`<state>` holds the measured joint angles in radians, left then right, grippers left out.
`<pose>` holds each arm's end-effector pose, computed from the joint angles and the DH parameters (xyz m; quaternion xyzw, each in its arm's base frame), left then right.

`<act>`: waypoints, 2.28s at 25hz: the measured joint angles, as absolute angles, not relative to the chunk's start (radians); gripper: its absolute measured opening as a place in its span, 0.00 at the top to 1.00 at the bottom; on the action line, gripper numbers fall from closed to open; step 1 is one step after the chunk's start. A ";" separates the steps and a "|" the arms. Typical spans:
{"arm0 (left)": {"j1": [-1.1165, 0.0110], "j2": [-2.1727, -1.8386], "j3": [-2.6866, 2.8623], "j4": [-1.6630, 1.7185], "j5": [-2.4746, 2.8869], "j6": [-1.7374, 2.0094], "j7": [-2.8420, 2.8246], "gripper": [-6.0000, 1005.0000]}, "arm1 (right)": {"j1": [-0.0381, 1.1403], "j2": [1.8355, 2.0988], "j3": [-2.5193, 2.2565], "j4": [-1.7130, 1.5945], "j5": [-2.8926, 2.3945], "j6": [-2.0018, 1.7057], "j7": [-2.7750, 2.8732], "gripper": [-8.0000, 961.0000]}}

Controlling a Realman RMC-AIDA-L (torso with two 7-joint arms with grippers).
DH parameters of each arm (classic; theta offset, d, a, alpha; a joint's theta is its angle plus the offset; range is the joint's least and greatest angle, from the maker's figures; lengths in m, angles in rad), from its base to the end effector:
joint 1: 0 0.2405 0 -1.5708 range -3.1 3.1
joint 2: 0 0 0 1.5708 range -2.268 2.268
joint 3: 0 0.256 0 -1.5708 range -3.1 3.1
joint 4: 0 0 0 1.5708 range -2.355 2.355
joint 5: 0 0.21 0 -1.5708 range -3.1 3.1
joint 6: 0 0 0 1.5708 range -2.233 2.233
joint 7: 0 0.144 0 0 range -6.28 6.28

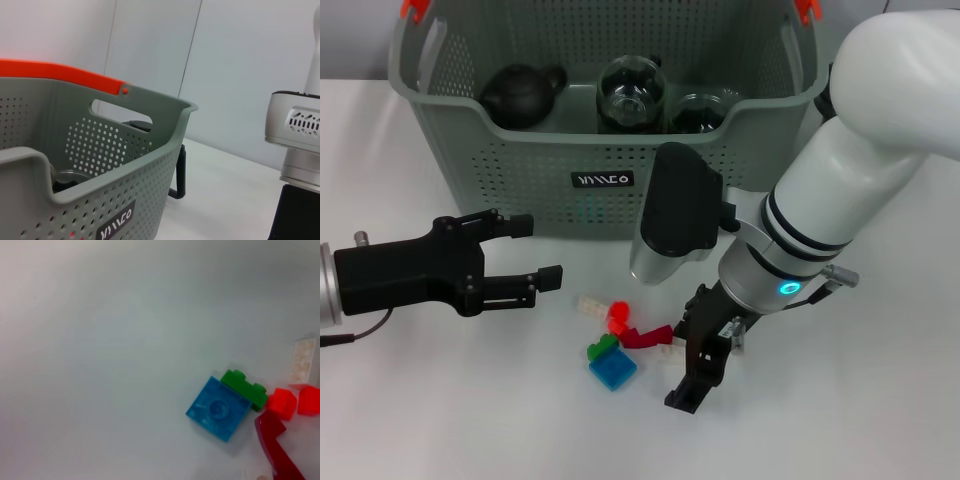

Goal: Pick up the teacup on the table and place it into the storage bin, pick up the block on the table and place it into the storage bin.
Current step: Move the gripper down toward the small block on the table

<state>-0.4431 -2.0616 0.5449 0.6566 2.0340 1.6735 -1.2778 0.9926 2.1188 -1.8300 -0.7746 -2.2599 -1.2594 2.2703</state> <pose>-0.2928 0.2995 0.0216 -0.9272 -0.2120 -0.2673 0.1548 0.1243 0.3450 -0.1318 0.9694 -0.0828 0.2312 0.0032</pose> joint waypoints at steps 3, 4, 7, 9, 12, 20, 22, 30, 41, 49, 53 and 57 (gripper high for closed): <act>-0.442 -2.061 0.545 0.657 2.034 1.673 -1.278 0.14 | 0.993 2.119 -1.830 -0.775 -2.259 -1.258 2.271 0.08; -0.442 -2.060 0.544 0.657 2.034 1.673 -1.278 0.14 | 0.993 2.119 -1.830 -0.775 -2.259 -1.258 2.271 0.08; -0.442 -2.060 0.544 0.657 2.034 1.674 -1.278 0.14 | 0.994 2.118 -1.831 -0.774 -2.259 -1.261 2.274 0.08; -0.442 -2.060 0.543 0.657 2.034 1.674 -1.278 0.14 | 0.994 2.116 -1.835 -0.774 -2.259 -1.262 2.280 0.08; -0.443 -2.060 0.544 0.657 2.034 1.675 -1.278 0.14 | 0.995 2.116 -1.844 -0.773 -2.261 -1.261 2.286 0.09; -0.443 -2.062 0.544 0.657 2.033 1.675 -1.278 0.14 | 0.999 2.117 -1.870 -0.769 -2.263 -1.231 2.320 0.09; -0.443 -2.062 0.543 0.657 2.033 1.676 -1.278 0.14 | 0.999 2.117 -1.872 -0.768 -2.263 -1.229 2.322 0.19; -0.443 -2.062 0.543 0.657 2.033 1.677 -1.278 0.14 | 1.005 2.117 -1.875 -0.769 -2.265 -1.226 2.340 0.59; -0.442 -2.062 0.541 0.657 2.032 1.680 -1.278 0.14 | 1.008 2.115 -1.885 -0.768 -2.268 -1.213 2.345 0.60; -0.443 -2.061 0.542 0.657 2.032 1.678 -1.278 0.14 | 1.008 2.117 -1.897 -0.769 -2.268 -1.200 2.345 0.62; -0.443 -2.060 0.541 0.657 2.030 1.676 -1.278 0.14 | 1.008 2.118 -1.899 -0.768 -2.268 -1.199 2.345 0.63; -0.443 -2.060 0.541 0.657 2.029 1.674 -1.278 0.14 | 1.008 2.118 -1.900 -0.767 -2.267 -1.199 2.345 0.65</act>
<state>-0.4434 -2.0601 0.5415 0.6566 2.0290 1.6741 -1.2778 1.0078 2.1184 -1.8996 -0.7675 -2.2673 -1.1991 2.3455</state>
